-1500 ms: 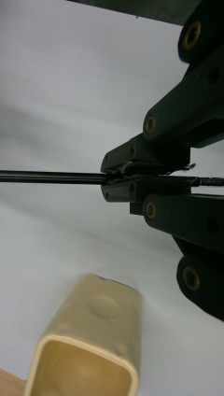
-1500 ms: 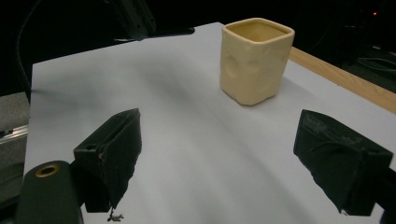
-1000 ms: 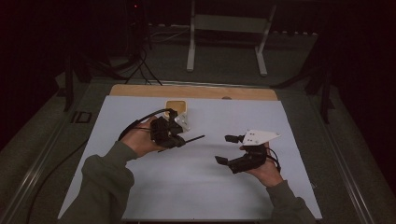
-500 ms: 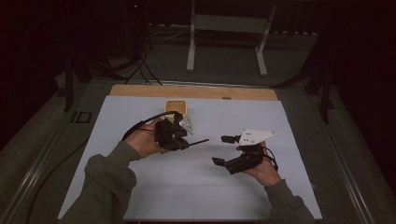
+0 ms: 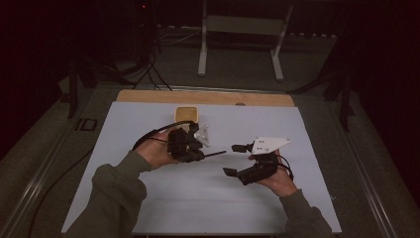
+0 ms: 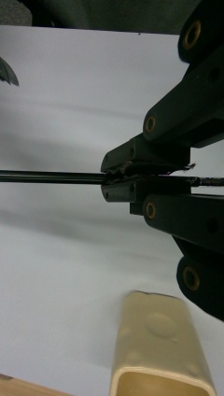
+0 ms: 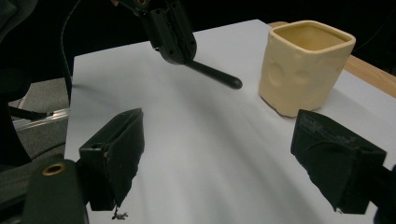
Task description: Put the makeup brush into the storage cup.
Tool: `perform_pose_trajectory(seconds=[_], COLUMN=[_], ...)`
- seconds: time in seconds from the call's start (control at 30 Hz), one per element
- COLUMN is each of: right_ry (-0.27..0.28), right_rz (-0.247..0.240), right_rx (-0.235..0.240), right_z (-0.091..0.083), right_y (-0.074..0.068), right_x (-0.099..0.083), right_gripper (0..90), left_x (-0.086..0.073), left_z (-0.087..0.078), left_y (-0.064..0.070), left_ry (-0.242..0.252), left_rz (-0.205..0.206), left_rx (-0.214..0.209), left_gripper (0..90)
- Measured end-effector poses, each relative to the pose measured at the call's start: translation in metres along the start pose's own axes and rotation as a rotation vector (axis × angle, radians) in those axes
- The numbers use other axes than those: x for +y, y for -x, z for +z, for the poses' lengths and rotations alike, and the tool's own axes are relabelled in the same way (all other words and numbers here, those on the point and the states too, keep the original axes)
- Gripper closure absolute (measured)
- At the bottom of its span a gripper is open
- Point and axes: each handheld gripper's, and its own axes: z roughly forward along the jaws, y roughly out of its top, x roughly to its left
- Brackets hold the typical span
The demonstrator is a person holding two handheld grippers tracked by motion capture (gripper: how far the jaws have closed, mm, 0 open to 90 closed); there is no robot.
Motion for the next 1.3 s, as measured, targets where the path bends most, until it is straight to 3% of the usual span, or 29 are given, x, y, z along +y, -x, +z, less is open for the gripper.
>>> perform_pose_trajectory(seconds=[0.2,0.93,1.3], right_ry=[0.011,0.013,0.011], right_rz=[0.0,-0.004,-0.012], right_rx=[0.023,0.054,0.067], right_z=[0.0,0.006,0.006], right_y=[0.0,-0.003,-0.004], right_x=[0.002,0.004,0.004], right_gripper=[21.8,21.4,26.0], left_x=[0.004,0.018,0.017], left_z=[0.001,0.003,0.004], left_y=[0.003,0.012,0.012], left_ry=[0.0,0.025,0.026], left_rz=[0.024,0.108,0.119], left_rx=[-0.008,-0.045,-0.057], left_gripper=[86.0,86.0,86.0])
